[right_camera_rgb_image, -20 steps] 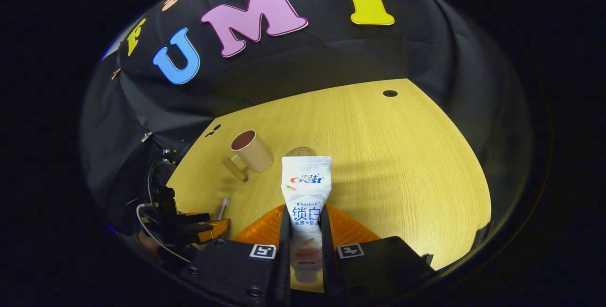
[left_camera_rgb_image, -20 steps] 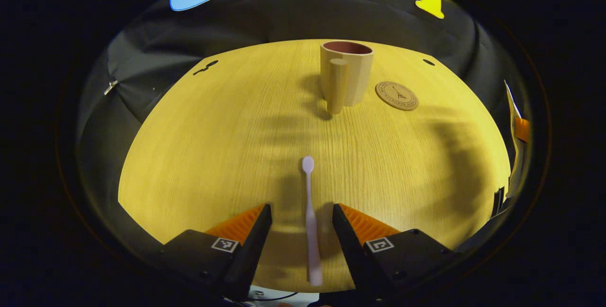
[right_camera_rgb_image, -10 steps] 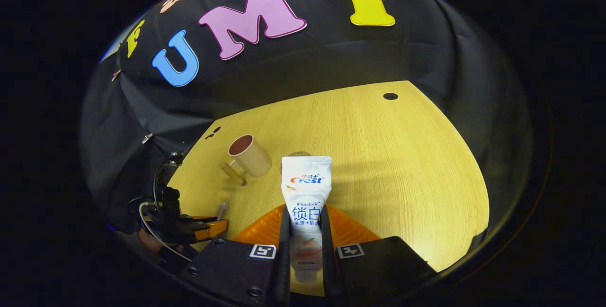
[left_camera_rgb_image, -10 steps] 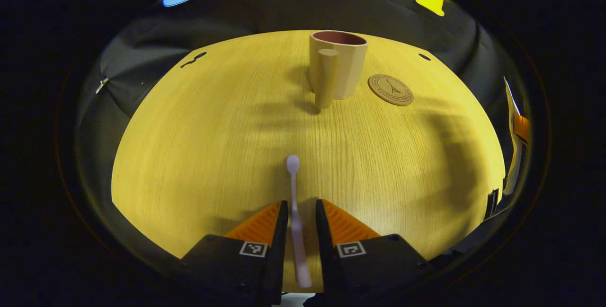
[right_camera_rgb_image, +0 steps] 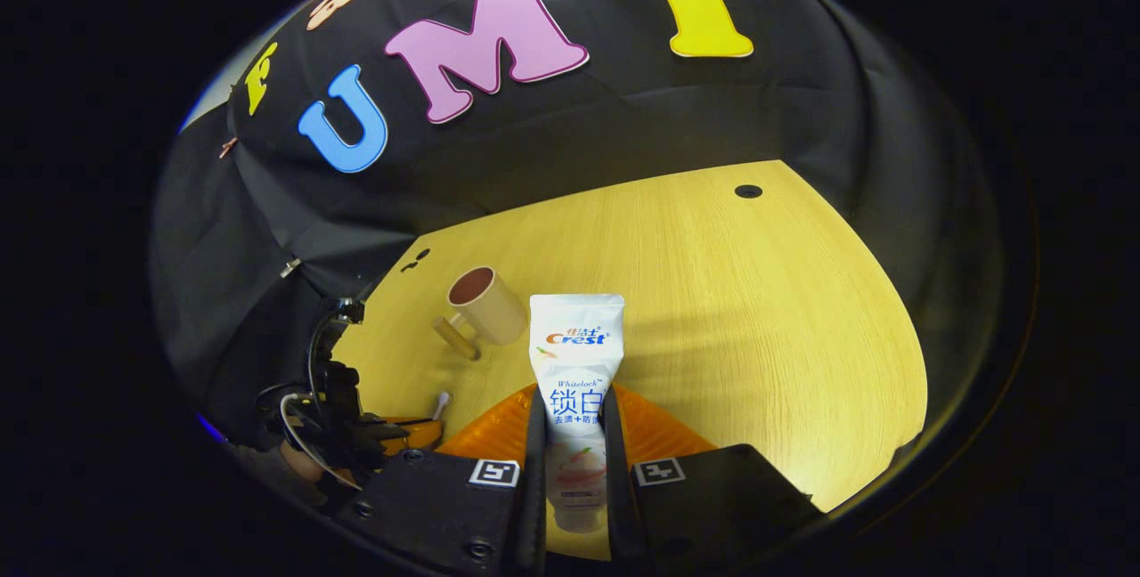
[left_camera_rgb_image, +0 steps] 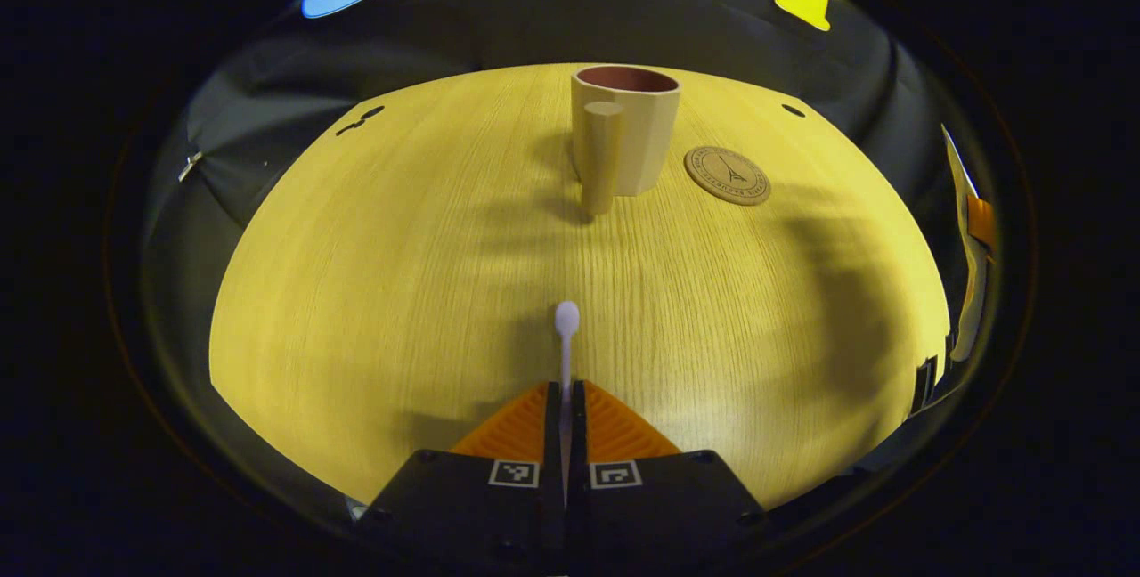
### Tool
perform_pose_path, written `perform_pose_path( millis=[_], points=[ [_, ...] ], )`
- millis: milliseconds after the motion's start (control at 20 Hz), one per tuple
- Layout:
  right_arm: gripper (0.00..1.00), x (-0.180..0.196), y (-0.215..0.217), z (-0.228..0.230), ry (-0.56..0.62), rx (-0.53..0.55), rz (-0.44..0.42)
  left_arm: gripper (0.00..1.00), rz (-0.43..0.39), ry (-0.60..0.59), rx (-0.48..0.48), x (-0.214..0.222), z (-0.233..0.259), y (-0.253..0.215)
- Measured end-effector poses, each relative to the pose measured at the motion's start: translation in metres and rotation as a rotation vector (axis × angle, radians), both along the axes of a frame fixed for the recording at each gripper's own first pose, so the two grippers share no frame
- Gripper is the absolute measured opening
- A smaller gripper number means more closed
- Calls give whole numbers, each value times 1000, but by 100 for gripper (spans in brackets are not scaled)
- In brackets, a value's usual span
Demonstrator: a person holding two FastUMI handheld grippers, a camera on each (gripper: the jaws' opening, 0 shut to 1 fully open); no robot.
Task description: Put the toothbrush and toothpaste on the desktop into the cup, then pick up the cup and place it on the coaster on the desktop.
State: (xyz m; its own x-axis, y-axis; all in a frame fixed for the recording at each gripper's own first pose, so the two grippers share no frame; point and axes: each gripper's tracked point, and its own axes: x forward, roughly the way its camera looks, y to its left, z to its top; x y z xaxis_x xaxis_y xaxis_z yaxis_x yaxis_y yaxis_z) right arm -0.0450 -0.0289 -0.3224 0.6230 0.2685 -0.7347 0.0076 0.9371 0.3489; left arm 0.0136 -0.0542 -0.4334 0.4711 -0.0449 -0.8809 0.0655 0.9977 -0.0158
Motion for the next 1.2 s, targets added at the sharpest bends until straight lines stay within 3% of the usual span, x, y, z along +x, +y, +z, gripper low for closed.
perform_pose_path(
  millis=[50, 100, 350, 800, 1200],
  points=[
    [32, 2, 2, 3, -10, 5, -1, 2, 9, -8, -9, -1, 3, 2],
    [31, 3, 4, 6, -20, 7, 0, 6, 16, -26, -17, -2, 9, 4],
    [32, 21, 20, 27, -72, 40, 15, 6, 11, -191, -99, 5, 69, 2],
    [31, 111, 77, 77, -267, 107, 112, 6, 57, -436, -204, 32, 181, 2],
    [31, 196, 144, 56, -346, 172, 224, 6, 81, -516, -161, 28, 221, 10]
  ],
)
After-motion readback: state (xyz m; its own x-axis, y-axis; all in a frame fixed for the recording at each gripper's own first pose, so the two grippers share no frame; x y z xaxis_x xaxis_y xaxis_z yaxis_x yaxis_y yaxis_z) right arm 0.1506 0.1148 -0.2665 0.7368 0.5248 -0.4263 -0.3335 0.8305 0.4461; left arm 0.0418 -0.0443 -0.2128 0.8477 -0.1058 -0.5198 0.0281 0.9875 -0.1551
